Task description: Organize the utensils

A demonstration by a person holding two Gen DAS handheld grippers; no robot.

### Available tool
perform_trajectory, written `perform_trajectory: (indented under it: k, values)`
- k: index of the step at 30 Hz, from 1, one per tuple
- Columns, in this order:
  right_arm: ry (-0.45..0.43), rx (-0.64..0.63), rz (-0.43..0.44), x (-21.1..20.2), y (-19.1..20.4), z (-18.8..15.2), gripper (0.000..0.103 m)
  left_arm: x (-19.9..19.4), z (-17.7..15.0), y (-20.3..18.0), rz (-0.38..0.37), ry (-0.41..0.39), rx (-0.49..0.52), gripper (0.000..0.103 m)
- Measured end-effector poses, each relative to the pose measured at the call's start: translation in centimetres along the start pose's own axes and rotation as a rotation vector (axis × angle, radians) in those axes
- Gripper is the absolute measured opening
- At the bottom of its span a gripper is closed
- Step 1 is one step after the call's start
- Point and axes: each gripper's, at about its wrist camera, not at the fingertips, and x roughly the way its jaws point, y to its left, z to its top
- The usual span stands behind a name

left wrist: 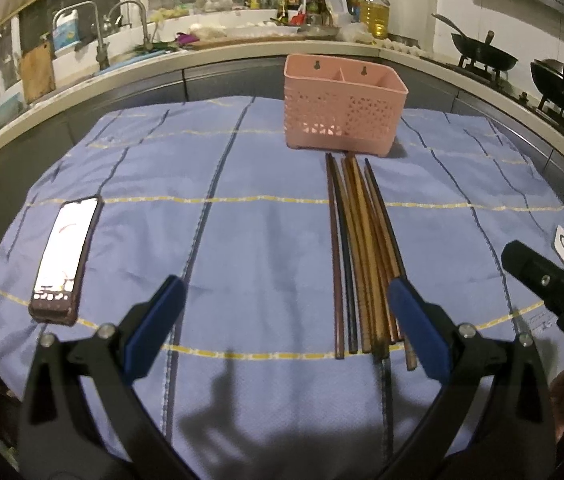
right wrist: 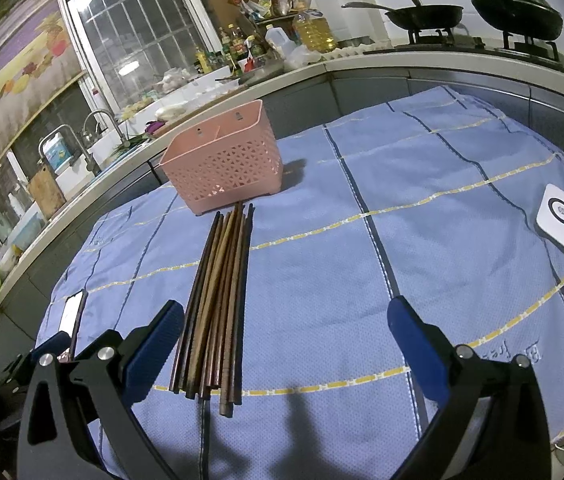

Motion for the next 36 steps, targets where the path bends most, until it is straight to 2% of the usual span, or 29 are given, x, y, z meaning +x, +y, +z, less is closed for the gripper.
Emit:
perform_trajectory:
  k: [6, 10, 13, 16, 22, 26, 36]
  values:
    - [-0.017, -0.028, 0.002, -0.3, 0.5, 0.1, 0.100, 0.0, 0.1, 0.0, -0.014, 0.003, 0.008, 0.098]
    - [-0.064, -0.081, 0.004, -1.0, 1.4, 0.9, 0.100, -0.7, 1.3, 0.1, 0.010, -0.050, 0.027, 0.098]
    - [-0.114, -0.126, 0.009, -2.0, 2.3, 1.7, 0.100, -1.1, 3.1, 0.1, -0.015, -0.074, 0.035, 0.098]
    - [-0.176, -0.165, 0.024, -3.2, 3.3, 3.0, 0.100, -1.8, 5.2, 0.3, -0.015, -0.125, 0.028, 0.098]
    - [-0.270, -0.208, 0.045, -5.4, 4.6, 4.3, 0.100, -3.9, 7.7, 0.7, 0.048, -0.262, -0.001, 0.098]
    - [-0.259, -0.207, 0.067, -5.3, 5.1, 4.7, 0.100, -4.6, 8.0, 1.0, 0.088, -0.308, 0.001, 0.098]
    - [-0.220, -0.159, 0.085, -4.4, 5.1, 4.9, 0.100, -5.2, 8.0, 1.2, 0.105, -0.334, 0.012, 0.098]
